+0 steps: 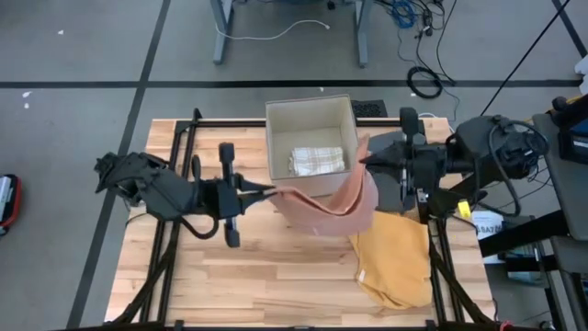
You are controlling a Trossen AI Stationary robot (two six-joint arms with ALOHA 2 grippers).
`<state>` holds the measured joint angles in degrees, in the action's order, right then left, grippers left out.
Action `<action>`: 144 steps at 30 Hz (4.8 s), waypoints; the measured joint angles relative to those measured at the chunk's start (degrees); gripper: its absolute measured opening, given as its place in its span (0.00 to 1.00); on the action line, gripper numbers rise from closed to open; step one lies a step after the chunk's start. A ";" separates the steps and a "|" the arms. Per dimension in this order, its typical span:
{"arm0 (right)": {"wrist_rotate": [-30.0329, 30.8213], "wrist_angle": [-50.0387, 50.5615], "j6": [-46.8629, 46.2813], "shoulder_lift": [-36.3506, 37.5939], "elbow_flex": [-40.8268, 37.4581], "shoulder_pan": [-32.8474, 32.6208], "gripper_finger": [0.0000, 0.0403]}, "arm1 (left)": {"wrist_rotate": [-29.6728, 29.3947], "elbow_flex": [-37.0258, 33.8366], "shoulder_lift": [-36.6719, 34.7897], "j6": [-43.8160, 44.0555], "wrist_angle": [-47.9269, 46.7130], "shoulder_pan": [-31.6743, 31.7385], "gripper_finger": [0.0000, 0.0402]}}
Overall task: Fold towel
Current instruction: Fold the light brown towel
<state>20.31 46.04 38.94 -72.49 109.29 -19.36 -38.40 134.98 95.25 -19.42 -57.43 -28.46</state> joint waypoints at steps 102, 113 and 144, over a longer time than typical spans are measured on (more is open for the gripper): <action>-26.59 -26.23 3.64 -24.80 -51.48 19.14 0.01 | 19.41 -61.42 10.64 69.16 -3.99 -9.99 0.03; -20.39 -25.77 2.47 -24.52 -51.51 19.96 0.31 | 17.70 -61.44 10.64 69.71 -5.46 -8.51 0.16; -46.00 -29.69 -9.65 -20.15 -51.60 9.83 0.42 | 12.19 -61.44 10.61 75.65 -13.97 -8.08 0.24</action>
<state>-25.69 16.35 29.29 -92.64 57.69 -9.53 -26.20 73.54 105.86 56.23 -71.39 -36.55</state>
